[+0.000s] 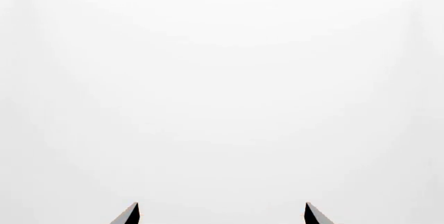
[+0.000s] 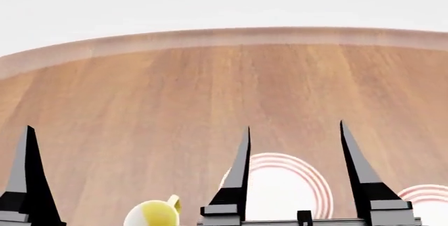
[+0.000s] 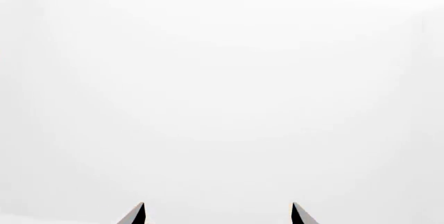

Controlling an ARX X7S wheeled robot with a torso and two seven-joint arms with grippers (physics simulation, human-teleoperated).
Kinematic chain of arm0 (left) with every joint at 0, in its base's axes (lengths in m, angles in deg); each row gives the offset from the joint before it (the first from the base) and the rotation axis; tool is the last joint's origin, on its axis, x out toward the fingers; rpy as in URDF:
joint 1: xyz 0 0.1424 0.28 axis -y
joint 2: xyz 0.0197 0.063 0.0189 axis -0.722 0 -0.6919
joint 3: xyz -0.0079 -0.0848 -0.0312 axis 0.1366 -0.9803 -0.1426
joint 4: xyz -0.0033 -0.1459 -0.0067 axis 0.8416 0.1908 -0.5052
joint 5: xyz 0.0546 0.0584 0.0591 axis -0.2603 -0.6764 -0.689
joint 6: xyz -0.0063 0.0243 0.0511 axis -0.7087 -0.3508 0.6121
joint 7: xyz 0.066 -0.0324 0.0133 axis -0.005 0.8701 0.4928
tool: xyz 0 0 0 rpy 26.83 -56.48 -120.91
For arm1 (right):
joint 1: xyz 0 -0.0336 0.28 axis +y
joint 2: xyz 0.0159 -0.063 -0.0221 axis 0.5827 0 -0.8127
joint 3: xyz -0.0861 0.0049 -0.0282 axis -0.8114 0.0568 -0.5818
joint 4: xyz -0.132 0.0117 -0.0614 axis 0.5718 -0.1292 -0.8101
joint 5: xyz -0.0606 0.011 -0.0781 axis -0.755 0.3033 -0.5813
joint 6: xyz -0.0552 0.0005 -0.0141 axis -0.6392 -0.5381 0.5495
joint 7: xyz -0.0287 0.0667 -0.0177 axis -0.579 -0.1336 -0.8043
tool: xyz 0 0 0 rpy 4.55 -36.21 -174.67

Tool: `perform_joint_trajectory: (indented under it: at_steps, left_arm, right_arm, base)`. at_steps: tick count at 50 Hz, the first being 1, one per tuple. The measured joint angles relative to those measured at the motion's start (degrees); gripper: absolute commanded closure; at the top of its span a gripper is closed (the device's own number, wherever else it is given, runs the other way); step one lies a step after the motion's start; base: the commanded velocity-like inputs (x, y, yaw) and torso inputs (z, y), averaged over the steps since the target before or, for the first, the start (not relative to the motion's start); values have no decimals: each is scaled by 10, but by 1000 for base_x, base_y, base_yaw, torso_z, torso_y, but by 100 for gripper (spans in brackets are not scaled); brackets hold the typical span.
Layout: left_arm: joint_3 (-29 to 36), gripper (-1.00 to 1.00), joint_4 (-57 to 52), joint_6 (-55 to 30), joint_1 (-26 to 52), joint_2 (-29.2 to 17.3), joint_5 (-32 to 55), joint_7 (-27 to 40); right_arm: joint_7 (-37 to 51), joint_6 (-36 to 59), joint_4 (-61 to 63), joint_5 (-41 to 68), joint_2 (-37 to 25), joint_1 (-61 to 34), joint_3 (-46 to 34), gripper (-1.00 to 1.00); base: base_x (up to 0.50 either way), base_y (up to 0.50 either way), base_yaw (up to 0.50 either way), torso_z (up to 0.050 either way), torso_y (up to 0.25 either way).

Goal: Put the white mug on the left plate.

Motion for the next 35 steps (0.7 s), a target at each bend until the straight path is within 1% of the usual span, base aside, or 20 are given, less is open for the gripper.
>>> perform_joint_trajectory:
  at_steps: [15, 35]
  left_arm:
    - [5, -100, 0, 2, 0, -6, 4, 7]
    - [11, -100, 1, 8, -1, -15, 8, 15]
  right_arm:
    - [11, -27, 1, 12, -7, 7, 3, -100]
    - [22, -32, 4, 19, -15, 8, 2, -100]
  base:
    - [0, 0, -500, 0, 1]
    - [0, 0, -500, 0, 0]
